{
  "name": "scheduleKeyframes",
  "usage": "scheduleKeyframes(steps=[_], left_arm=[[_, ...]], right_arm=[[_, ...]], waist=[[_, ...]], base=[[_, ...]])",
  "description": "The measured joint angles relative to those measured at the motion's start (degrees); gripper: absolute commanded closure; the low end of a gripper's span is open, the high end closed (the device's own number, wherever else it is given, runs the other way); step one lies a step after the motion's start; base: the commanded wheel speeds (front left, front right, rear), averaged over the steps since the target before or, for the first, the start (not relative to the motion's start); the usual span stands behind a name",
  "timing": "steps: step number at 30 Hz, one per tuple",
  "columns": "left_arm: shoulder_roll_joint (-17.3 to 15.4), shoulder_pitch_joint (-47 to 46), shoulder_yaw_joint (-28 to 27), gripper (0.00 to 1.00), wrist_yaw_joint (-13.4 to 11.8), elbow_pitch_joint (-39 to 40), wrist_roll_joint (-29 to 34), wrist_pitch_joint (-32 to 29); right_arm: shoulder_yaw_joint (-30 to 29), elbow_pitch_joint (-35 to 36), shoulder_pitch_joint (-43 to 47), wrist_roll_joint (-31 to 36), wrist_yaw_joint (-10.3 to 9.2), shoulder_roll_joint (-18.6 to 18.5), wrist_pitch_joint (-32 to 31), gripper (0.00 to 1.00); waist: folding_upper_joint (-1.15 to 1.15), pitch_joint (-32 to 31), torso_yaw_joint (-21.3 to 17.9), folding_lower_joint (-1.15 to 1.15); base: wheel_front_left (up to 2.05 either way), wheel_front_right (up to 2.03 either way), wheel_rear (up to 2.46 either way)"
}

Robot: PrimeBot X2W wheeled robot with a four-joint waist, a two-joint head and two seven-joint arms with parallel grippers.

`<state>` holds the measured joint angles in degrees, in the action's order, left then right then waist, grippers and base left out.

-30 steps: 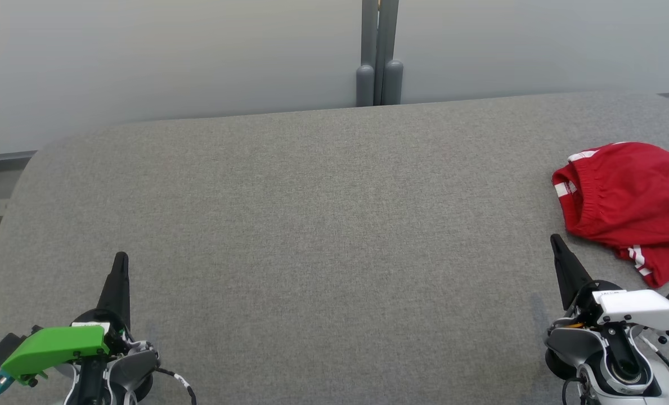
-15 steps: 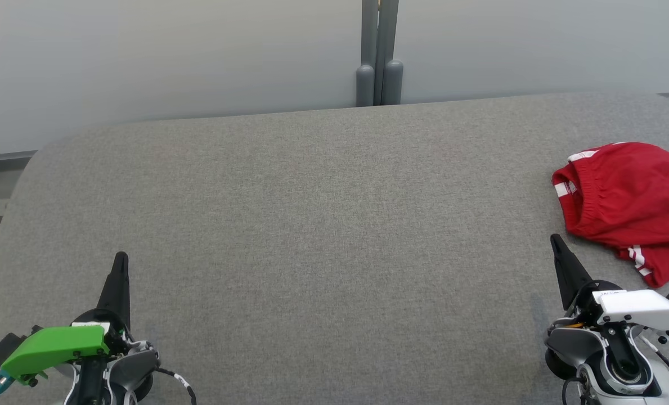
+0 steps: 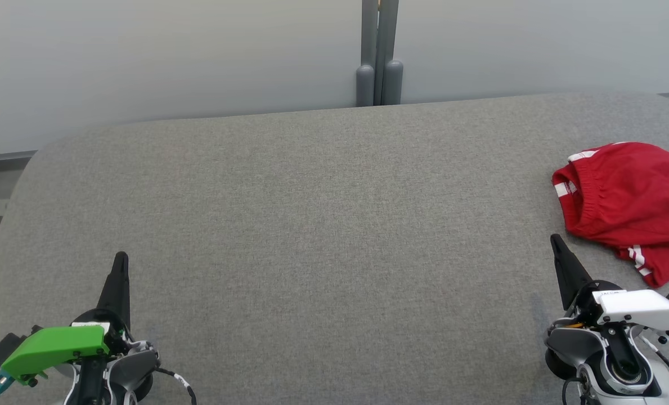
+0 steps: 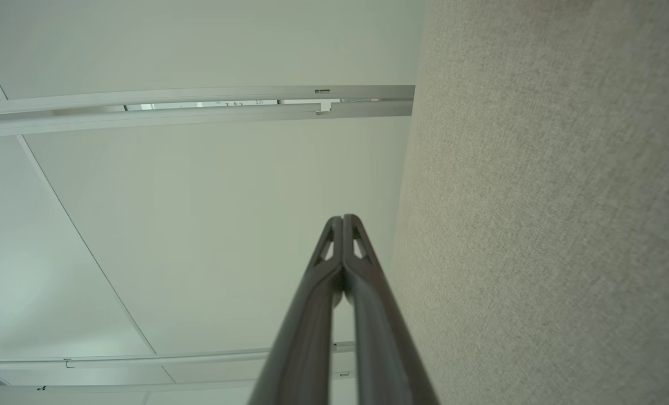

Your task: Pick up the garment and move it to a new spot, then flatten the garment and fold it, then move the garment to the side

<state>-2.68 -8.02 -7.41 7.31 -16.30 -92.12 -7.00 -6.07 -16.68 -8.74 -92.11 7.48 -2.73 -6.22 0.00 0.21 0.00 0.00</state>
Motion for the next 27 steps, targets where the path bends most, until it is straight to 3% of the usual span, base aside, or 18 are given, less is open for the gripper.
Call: scheduleKeyframes(steps=[27], left_arm=[[0.00,0.00,0.00,1.00,0.00,0.01,0.00,0.00]], right_arm=[[0.00,0.00,0.00,0.00,0.00,0.00,0.00,1.00]], waist=[[0.00,0.00,0.00,0.00]], base=[[0.00,0.00,0.00]])
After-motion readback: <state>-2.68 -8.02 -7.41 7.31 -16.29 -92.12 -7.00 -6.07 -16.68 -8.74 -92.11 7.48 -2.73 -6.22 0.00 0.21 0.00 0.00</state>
